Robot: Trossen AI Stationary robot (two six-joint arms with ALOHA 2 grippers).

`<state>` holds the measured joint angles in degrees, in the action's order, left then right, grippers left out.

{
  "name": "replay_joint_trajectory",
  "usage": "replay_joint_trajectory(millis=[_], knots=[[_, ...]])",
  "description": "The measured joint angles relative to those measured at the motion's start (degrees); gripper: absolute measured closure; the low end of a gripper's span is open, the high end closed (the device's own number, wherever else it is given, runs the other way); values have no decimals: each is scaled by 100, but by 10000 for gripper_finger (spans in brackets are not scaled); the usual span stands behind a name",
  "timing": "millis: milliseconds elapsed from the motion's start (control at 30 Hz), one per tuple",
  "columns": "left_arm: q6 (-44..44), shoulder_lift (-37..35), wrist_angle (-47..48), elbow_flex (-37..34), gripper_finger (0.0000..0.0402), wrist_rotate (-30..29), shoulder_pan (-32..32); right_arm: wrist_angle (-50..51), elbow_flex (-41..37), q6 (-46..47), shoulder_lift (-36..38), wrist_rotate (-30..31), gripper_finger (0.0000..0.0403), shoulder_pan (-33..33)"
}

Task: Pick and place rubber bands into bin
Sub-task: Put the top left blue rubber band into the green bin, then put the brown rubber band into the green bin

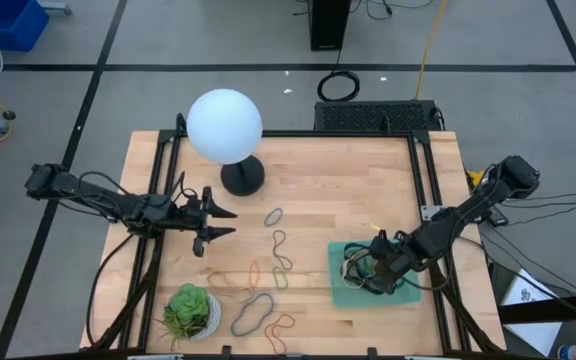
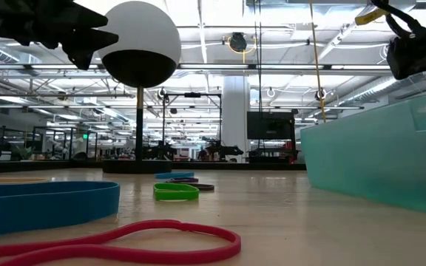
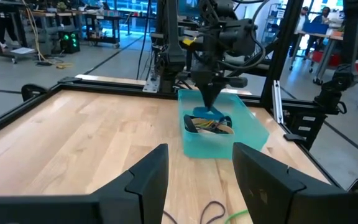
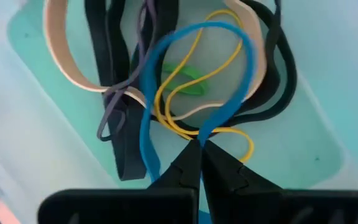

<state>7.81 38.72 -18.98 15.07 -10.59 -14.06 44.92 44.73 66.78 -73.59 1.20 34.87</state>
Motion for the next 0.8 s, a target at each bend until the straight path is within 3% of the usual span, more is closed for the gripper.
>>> replay_joint_trajectory(millis=[267,600,800], knots=[[-4,0,-4,0,215,0,0,-42,0,-186,19,-145,374,-2],[31,0,-20,0,215,0,0,67,25,-184,194,-96,254,-2],[24,0,-20,0,215,0,0,101,325,-240,630,348,216,-2]])
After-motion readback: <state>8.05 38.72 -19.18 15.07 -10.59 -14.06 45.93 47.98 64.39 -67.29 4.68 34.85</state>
